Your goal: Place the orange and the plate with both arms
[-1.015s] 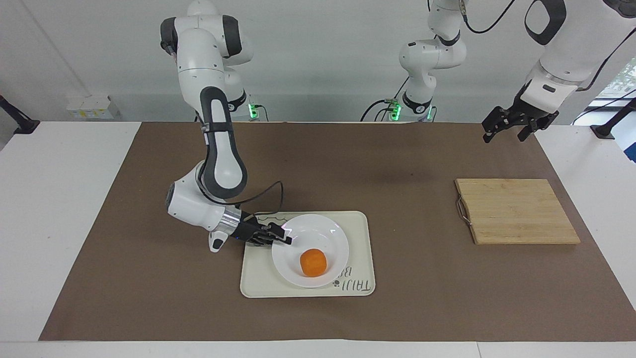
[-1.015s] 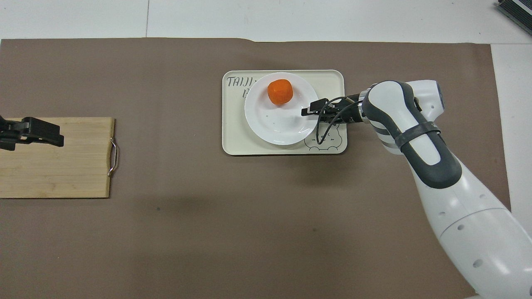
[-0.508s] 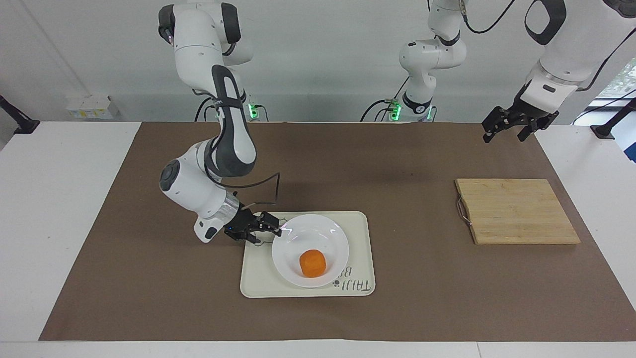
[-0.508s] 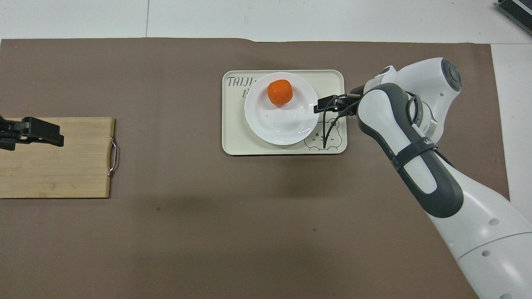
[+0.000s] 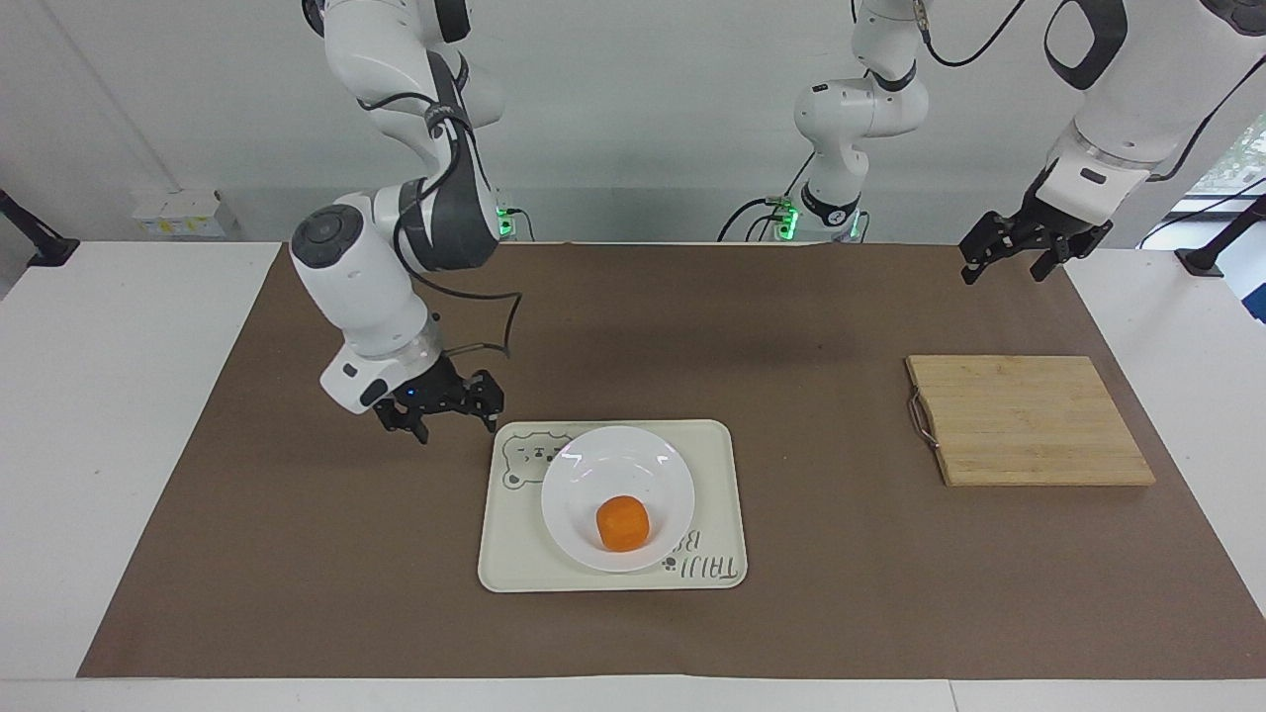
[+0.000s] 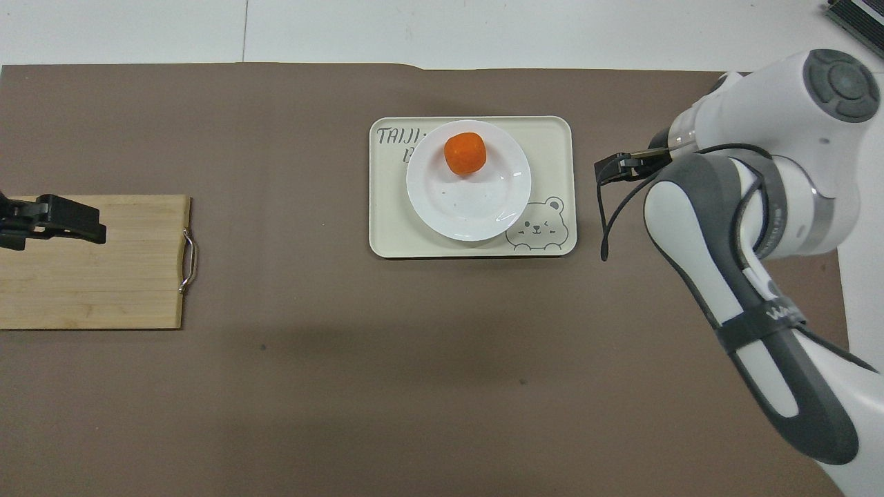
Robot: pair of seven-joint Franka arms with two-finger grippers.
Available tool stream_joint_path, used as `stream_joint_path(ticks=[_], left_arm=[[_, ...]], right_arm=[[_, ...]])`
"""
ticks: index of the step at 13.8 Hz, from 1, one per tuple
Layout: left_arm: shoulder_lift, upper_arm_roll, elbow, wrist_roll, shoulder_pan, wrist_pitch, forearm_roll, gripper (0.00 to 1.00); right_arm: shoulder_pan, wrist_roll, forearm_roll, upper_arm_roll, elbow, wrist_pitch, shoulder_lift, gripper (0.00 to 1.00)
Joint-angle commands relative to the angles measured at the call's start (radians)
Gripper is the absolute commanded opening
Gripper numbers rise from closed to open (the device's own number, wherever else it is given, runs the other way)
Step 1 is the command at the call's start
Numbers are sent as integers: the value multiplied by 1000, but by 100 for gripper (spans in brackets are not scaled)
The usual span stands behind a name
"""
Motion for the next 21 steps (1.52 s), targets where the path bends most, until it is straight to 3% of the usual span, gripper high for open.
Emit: stream_joint_path(ticks=[1,7,10,17,21], left_arm=[[12,-1,27,-11,3,-27,10,100],[12,-1,27,-11,3,-27,12,100],[12,-1,27,-11,3,-27,10,100],[12,-1,27,-11,3,-27,12,100],[12,-1,27,-11,3,-27,12,100]], right_arm=[[-5,20,-47,-32,-9,-89,-85,100],[-63,17,-62,-92,-18,-290,-257,100],[-113,-6,-68,-93,-26,-370,-286,100],[-96,16,-142,-66,11,-499,-401,100],[-103,53,-134,-26,2,-496,-406,100]])
